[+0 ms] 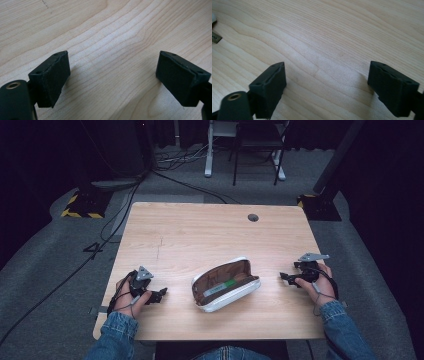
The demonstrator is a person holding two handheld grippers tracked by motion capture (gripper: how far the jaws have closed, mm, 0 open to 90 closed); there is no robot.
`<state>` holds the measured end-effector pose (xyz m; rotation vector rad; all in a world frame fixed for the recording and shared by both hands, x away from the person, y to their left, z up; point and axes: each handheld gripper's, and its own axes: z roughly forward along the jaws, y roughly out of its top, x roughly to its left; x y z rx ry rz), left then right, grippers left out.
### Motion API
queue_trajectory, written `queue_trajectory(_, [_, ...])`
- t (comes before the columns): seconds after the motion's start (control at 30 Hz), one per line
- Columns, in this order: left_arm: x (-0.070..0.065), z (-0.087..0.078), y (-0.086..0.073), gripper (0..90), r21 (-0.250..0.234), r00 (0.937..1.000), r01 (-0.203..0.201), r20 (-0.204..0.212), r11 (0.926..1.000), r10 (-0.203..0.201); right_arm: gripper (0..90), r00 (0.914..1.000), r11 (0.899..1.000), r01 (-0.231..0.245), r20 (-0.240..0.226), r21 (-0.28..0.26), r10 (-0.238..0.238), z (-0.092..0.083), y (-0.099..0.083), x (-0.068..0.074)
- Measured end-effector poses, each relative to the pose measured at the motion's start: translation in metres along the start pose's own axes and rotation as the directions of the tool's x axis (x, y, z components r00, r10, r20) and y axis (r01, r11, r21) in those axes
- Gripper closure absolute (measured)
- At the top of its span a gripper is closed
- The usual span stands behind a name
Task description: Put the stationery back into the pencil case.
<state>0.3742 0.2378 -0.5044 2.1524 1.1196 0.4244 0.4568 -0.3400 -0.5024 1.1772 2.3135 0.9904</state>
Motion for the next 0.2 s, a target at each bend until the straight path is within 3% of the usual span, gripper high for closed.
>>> queue_trajectory(0.2, [-0.0001, 0.0, 0.0, 12.4, 0.001, 1.0, -0.001, 0.0, 1.0, 0.001, 12.6, 1.0, 1.0, -0.002, 0.006, -0.01, 0.002, 0.0014, -0.0005, 0.0004])
